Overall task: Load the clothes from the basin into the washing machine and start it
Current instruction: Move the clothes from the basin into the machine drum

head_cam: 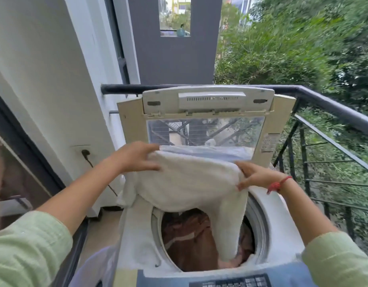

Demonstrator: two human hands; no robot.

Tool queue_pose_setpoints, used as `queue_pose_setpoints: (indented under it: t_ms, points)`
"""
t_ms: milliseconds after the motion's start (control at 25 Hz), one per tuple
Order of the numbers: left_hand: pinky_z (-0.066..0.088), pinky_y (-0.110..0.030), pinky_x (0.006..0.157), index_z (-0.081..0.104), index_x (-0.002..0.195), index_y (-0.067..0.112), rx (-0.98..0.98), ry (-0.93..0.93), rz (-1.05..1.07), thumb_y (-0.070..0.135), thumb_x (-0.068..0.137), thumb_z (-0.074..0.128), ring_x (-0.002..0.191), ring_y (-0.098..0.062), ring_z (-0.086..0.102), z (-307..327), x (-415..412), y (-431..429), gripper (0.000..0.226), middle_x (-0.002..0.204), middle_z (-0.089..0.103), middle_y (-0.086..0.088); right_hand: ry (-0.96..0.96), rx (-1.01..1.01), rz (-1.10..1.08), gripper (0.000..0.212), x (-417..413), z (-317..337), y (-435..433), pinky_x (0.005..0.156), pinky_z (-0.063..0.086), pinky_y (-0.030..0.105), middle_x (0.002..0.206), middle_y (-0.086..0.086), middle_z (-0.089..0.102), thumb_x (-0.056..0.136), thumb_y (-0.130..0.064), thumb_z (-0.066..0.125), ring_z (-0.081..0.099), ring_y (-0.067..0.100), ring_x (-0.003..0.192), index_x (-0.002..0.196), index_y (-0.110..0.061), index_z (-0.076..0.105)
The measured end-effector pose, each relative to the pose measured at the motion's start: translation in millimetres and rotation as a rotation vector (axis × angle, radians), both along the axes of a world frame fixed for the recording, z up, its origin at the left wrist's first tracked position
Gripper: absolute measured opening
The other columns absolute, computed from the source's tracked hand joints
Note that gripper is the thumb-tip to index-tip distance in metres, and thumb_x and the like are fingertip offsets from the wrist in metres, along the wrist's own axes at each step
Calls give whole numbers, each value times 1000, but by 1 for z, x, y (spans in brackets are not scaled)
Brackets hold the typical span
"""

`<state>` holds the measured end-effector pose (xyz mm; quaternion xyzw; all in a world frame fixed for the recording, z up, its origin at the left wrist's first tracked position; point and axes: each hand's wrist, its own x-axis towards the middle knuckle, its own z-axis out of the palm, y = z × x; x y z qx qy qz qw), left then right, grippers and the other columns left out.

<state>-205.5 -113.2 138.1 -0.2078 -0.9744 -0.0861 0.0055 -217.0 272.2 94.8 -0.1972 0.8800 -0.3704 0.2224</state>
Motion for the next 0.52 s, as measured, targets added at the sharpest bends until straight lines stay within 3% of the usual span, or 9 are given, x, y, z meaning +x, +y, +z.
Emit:
queue_pose_setpoints:
  t_ms: [80,120,240,320,400,440,520]
  points:
    - [46,-35,90,50,127,26,-136,-270,39,50,77,68,111,-18,54,-32,3,9,59,120,59,7,5,250,31,31,1,-17,7,72,41,27,89,-5,55,72,-21,77,53,16,83,89,-24,51]
    - [44,-32,88,50,129,24,-143,-308,46,42,81,66,114,-19,53,-49,2,14,53,124,57,5,99,286,-42,30,-2,-26,10,67,37,27,83,-6,51,74,-14,74,50,18,80,80,-26,48]
    - [41,-32,68,55,101,16,108,13,133,17,88,57,99,-31,58,-71,-10,36,14,106,60,-7,509,97,-481,20,-2,-30,-3,65,34,27,89,3,53,77,4,63,49,20,80,83,-15,58]
    - [47,-37,62,56,107,13,228,319,196,4,82,57,85,-35,57,-67,-26,48,27,97,55,-13,863,93,-652,22,2,-21,-11,58,37,28,95,10,56,75,9,58,51,25,76,92,-6,59]
    - [46,-39,56,51,117,14,275,546,184,-3,75,54,74,-35,53,-69,-28,59,46,90,49,-14,1101,148,-678,28,7,-16,-7,53,39,27,93,12,59,72,10,58,53,28,79,95,-7,59]
    - [45,-39,57,48,120,15,275,601,160,-2,73,51,74,-33,51,-76,-24,66,50,89,47,-14,1126,171,-637,30,10,-20,-2,54,43,29,93,12,62,72,10,59,56,28,81,97,-7,59]
    - [46,-40,66,44,124,17,151,505,80,8,73,42,83,-34,51,-110,2,80,51,96,48,-13,909,284,-427,30,17,-41,8,69,51,35,99,12,66,77,3,56,61,31,88,105,-8,60]
